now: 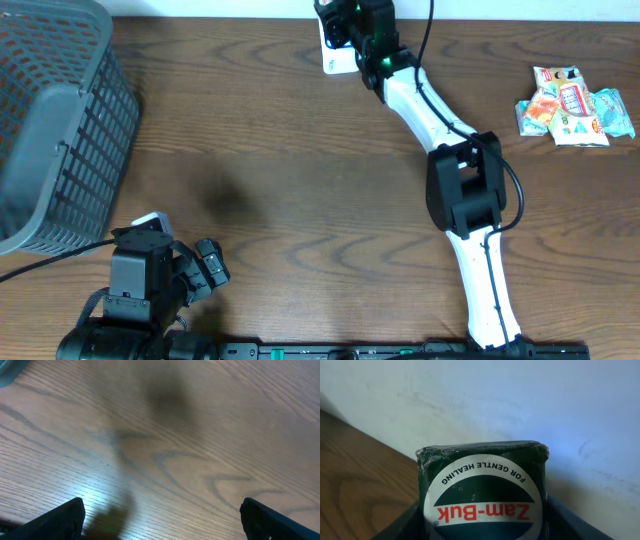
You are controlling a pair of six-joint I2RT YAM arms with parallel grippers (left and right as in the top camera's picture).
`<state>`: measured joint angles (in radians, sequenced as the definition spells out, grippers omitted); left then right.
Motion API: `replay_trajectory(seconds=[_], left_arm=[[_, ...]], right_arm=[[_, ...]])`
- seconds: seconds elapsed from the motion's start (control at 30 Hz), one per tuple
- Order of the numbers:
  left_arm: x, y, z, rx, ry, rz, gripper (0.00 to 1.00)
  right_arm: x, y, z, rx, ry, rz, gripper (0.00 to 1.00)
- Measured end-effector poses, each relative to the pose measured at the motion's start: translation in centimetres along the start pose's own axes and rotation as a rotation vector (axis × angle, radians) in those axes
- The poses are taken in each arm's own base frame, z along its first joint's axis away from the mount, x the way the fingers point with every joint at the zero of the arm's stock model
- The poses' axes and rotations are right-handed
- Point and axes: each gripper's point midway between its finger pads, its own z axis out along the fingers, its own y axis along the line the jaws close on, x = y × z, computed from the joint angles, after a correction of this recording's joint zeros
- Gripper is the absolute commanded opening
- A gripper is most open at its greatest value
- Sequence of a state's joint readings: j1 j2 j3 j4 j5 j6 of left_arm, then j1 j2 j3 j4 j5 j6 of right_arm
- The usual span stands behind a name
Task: Scan the item barcode
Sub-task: 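Hold the Zam-Buk box against the white scanner face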
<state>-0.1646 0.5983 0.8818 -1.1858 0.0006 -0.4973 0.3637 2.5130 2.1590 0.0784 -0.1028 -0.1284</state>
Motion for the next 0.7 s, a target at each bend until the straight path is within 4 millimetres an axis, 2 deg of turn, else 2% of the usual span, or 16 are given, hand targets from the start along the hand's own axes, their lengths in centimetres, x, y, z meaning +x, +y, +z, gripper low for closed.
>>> replay_trajectory(seconds=[0.13,0.7], left_arm=[[0.0,0.0,0.0,0.000,0.000,0.000,0.98],[0.0,0.0,0.0,0.000,0.000,0.000,0.98]], right_arm=[[0.1,0.0,0.0,0.000,0.002,0.033,0.51],[3.2,-0.2,-0.2,-0.005,0.124,0.090,0.49]])
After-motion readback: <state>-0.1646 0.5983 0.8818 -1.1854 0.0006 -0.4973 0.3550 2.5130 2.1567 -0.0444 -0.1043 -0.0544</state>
